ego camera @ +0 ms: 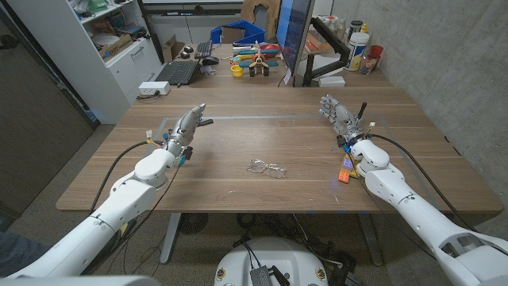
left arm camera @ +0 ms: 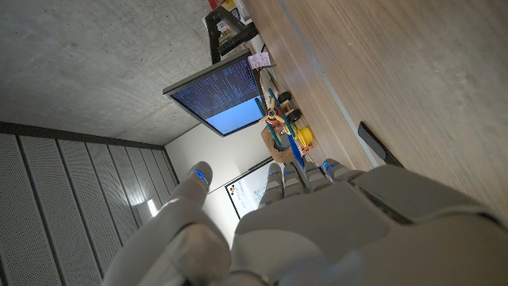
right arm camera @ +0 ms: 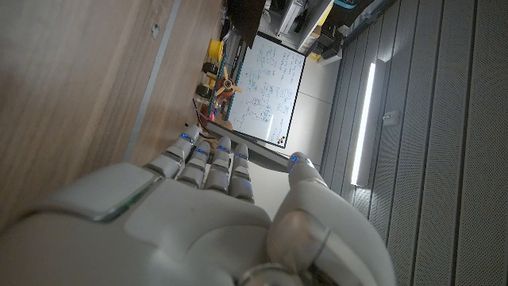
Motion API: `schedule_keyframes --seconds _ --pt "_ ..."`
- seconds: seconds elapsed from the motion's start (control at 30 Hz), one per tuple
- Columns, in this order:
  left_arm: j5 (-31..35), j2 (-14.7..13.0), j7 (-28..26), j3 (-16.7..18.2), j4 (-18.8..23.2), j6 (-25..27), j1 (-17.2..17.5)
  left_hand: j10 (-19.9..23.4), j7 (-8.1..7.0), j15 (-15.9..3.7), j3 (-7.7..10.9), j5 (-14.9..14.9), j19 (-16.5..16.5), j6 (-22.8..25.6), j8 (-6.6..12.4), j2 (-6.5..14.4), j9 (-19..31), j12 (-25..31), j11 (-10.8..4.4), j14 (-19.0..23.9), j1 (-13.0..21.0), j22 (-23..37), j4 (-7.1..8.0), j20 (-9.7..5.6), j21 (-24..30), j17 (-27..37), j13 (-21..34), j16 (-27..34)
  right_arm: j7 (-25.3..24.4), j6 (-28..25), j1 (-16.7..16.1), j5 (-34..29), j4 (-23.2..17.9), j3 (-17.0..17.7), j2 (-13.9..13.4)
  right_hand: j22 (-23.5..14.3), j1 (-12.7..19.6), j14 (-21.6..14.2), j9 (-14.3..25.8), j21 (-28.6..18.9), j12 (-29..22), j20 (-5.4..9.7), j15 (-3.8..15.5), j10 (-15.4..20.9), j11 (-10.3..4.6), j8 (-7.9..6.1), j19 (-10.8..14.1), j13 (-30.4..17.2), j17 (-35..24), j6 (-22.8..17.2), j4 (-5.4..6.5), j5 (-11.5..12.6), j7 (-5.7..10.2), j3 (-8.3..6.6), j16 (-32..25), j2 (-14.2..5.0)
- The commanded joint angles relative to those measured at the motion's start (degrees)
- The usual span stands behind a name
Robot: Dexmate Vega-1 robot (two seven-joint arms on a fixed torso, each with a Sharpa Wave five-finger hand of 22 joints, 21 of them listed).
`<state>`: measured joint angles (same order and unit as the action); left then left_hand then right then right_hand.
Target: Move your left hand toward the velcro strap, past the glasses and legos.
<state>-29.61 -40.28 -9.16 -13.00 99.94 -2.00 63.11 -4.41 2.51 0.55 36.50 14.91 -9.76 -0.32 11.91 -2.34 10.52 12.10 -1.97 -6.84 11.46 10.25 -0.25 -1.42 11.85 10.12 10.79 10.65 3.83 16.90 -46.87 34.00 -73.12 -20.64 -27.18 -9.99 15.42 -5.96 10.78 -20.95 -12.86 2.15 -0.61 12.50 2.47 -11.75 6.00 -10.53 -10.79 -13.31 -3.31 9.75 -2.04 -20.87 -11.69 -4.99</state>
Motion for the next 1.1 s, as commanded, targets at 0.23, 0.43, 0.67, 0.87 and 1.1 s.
schedule_keyframes --seconds 0.23,0.43,0.67,0.87,1.1 --pt "5.20 -1.78 -4.65 1.41 3.53 7.57 0.63 1.25 -0.20 -0.34 0.22 0.51 -0.09 1.61 0.67 0.11 0.30 0.49 -0.42 0.89 1.60 0.15 -1.01 0.30 0.08 0.15 0.24 0.45 0.11 0.32 0.91 -0.25 2.03 -0.72 0.60 -0.17 0.09 -0.58 0.16 0.38 -0.17 1.19 0.11 0.66 -0.05 0.11 0.72 -0.10 -0.28 -0.66 -0.21 0.22 -0.10 0.24 -0.27 -0.40" --pt "5.58 -2.05 -4.78 2.17 4.44 9.02 0.90 1.23 -0.42 -0.45 0.25 0.50 -0.02 1.81 0.68 0.18 0.31 0.42 -0.38 1.01 1.95 0.15 -1.24 0.29 0.09 0.15 0.24 0.43 -0.07 0.27 0.89 -0.21 2.23 -0.70 0.60 -0.18 0.07 -0.64 0.16 0.47 -0.18 1.17 0.12 0.77 -0.06 0.14 0.75 -0.11 -0.28 -0.66 -0.23 0.22 -0.10 0.30 -0.26 -0.38" --pt "6.05 -2.45 -5.40 3.55 6.15 10.56 2.02 1.36 -0.46 -0.47 0.27 0.48 -0.08 2.05 0.68 0.22 0.33 0.39 -0.51 1.02 2.37 0.16 -1.52 0.34 0.04 0.15 0.25 0.35 0.09 0.32 1.23 -0.22 2.76 -0.87 0.77 -0.18 0.09 -0.62 0.16 0.62 -0.15 1.14 0.09 0.80 -0.05 0.18 0.82 -0.11 -0.27 -0.64 -0.29 0.24 -0.12 0.34 -0.19 -0.44" --pt "6.48 -2.83 -5.92 4.79 7.55 12.09 3.16 1.37 -0.40 -0.54 0.29 0.48 -0.08 2.10 0.64 0.24 0.33 0.35 -0.61 1.05 2.65 0.16 -1.72 0.35 0.02 0.15 0.25 0.32 0.26 0.34 1.61 -0.31 3.04 -1.09 0.91 -0.19 0.07 -0.67 0.16 0.74 -0.11 1.11 0.16 0.78 -0.14 0.20 0.89 -0.11 -0.26 -0.65 -0.33 0.24 -0.13 0.40 -0.15 -0.44" --pt "7.21 -3.24 -6.41 6.07 9.08 13.92 4.46 1.43 -0.49 -0.61 0.29 0.47 -0.07 2.19 0.60 0.25 0.34 0.32 -0.55 1.16 2.99 0.17 -1.95 0.38 0.01 0.16 0.25 0.31 0.42 0.42 1.98 -0.41 3.42 -1.29 1.05 -0.19 0.06 -0.68 0.17 0.85 -0.09 1.12 0.12 0.80 -0.08 0.21 0.93 -0.11 -0.25 -0.68 -0.36 0.24 -0.14 0.42 -0.11 -0.46"
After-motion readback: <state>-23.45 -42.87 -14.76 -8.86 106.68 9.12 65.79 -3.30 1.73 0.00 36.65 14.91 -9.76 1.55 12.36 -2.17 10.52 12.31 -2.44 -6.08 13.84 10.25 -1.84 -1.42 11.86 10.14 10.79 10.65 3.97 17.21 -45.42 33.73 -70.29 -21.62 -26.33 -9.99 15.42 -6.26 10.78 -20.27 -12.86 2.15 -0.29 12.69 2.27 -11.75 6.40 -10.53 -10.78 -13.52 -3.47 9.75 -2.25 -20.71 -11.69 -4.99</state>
